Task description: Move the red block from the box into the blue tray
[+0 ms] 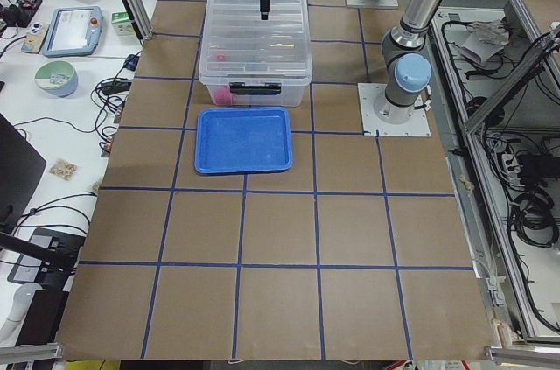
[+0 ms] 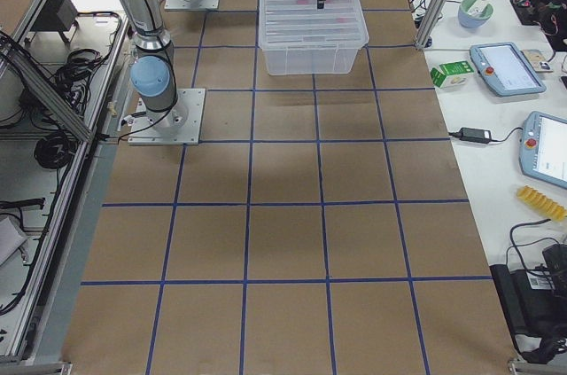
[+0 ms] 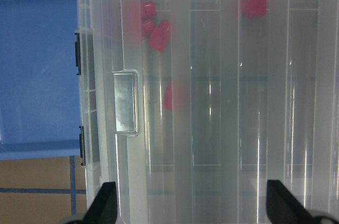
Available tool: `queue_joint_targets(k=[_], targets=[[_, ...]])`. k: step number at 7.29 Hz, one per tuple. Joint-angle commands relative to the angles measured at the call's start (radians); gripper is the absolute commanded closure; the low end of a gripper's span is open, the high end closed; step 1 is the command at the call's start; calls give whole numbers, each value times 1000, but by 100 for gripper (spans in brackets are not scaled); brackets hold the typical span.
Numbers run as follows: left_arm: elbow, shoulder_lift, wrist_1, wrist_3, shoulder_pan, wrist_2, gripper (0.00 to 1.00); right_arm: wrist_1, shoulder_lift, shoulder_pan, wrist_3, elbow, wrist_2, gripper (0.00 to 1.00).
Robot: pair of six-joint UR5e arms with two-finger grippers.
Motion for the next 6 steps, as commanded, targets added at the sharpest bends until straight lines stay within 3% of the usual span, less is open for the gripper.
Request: queue_joint_targets(k=[1, 4, 6], targets=[[4, 2, 1, -1, 0, -4, 0, -15, 1, -32, -47, 74, -1, 0], [5, 2, 1, -1, 2, -8, 0, -288, 56, -72, -132, 320, -51, 0], [8, 0, 1, -3, 2, -10, 0, -324, 60, -76, -187, 336, -54, 0]])
